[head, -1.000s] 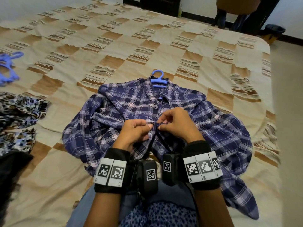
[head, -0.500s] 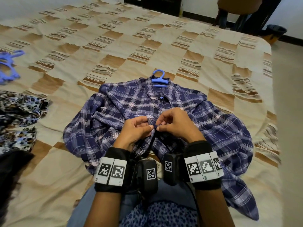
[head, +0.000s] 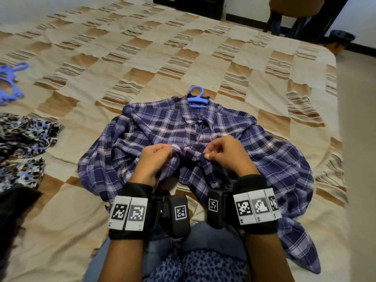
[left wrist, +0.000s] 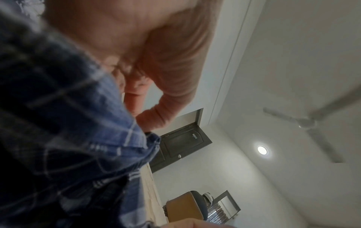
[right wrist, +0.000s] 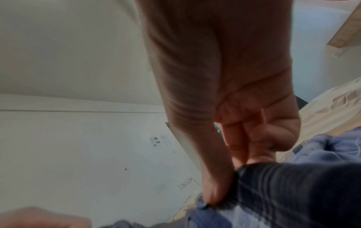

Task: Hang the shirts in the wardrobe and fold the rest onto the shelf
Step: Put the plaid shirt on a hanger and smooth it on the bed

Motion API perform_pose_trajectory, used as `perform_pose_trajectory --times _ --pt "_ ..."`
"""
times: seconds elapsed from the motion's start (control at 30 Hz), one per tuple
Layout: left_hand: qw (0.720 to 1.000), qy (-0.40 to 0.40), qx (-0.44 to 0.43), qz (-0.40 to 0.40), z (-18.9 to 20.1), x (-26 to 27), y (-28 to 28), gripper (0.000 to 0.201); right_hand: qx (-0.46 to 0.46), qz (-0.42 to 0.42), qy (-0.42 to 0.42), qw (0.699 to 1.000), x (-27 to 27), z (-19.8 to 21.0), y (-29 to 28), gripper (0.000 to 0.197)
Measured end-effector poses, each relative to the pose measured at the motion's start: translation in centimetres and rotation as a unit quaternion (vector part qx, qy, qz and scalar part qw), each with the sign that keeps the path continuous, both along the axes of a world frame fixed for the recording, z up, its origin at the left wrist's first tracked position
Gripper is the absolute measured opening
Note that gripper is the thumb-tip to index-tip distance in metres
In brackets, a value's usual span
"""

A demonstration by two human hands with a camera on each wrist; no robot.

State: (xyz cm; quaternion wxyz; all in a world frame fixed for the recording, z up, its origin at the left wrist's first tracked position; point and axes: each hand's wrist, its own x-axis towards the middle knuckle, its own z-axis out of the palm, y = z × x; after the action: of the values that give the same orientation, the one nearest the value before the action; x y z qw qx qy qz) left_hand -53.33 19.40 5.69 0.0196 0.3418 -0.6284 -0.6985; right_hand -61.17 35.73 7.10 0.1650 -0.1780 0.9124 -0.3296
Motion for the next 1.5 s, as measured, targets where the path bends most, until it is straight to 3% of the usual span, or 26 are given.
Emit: perform_pose_trajectory --times 0.07,0.3,0.4,0.47,0.57,0.7,1.0,1.3,1.5 --pt "1.000 -0.014 -0.008 -0.019 0.0 0.0 0.0 0.020 -0.023 -0.011 0.003 1.000 0.0 0.1 0.1 0.009" --pt "0.978 -0.067 -0.026 -0.198 0.2 0.8 0.4 0.012 -0.078 -0.106 0.103 0.986 -0.3 0.6 0.0 0.011" --pt "0.962 -0.102 -0.023 -0.254 0.2 1.0 0.7 0.027 -0.089 -0.105 0.126 0.982 -0.2 0.7 0.0 0.010" --pt "0.971 -0.085 -0.015 -0.225 0.2 0.8 0.8 0.029 -0.072 -0.059 0.115 0.989 0.0 0.8 -0.3 0.011" --pt "0.989 -0.029 -0.008 -0.142 0.0 0.3 1.1 0.024 -0.049 0.034 0.033 0.998 0.3 0.8 -1.1 0.007" --pt "0.998 0.010 -0.011 -0.066 -0.1 0.0 1.4 0.017 -0.053 0.074 -0.015 0.996 0.7 0.7 -2.0 0.005" --pt "0.998 0.044 0.010 -0.036 -0.2 -0.2 1.6 0.005 -0.083 0.044 -0.060 0.994 0.6 -0.1 -2.2 0.010" --pt "0.997 0.067 0.011 -0.042 -0.2 -0.2 1.7 0.020 -0.087 0.002 -0.056 0.995 0.4 -0.3 -2.2 0.011" --pt "0.996 0.078 -0.009 -0.034 -0.2 -0.1 1.6 0.015 -0.080 0.009 -0.019 0.997 0.7 -0.4 -2.7 0.023"
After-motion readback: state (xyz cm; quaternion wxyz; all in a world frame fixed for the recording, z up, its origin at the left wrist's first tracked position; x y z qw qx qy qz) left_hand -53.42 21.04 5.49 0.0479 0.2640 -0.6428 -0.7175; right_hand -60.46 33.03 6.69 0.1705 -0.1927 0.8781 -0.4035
